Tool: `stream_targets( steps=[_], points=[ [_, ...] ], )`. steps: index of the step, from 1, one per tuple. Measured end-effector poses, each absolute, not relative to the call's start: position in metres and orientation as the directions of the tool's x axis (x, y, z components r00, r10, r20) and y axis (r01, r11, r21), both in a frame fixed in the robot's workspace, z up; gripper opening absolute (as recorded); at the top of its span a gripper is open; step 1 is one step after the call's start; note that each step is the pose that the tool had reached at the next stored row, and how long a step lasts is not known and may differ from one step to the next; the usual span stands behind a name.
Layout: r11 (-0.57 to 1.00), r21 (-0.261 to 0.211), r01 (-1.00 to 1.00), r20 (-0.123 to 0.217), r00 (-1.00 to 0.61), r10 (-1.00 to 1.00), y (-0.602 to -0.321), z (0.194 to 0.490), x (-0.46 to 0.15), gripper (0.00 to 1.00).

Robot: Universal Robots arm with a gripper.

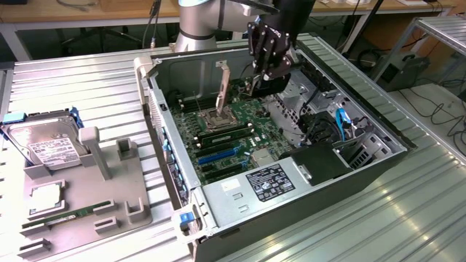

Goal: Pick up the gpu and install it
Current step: 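Insert the gpu into the slot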

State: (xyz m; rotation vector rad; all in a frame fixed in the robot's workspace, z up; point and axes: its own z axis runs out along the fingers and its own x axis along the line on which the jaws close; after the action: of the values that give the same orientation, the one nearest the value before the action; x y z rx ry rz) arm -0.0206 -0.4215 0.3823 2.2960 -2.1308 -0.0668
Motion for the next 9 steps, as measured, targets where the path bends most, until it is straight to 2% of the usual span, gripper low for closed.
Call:
stream_targets(
  steps=[1,2,9],
  points=[
    [-0.075,0.002,-0.997,-0.023,0.075,-0.997,-0.4215,0.3820,-0.0206,0.26],
    [-0.010,0.002,-1.000,-0.012,0.010,-1.000,-0.4219,0.3810,-0.0207,0.26],
    [-0.010,0.002,-1.000,-0.012,0.010,-1.000,-0.4268,0.3791,-0.0237,0.26]
  ],
)
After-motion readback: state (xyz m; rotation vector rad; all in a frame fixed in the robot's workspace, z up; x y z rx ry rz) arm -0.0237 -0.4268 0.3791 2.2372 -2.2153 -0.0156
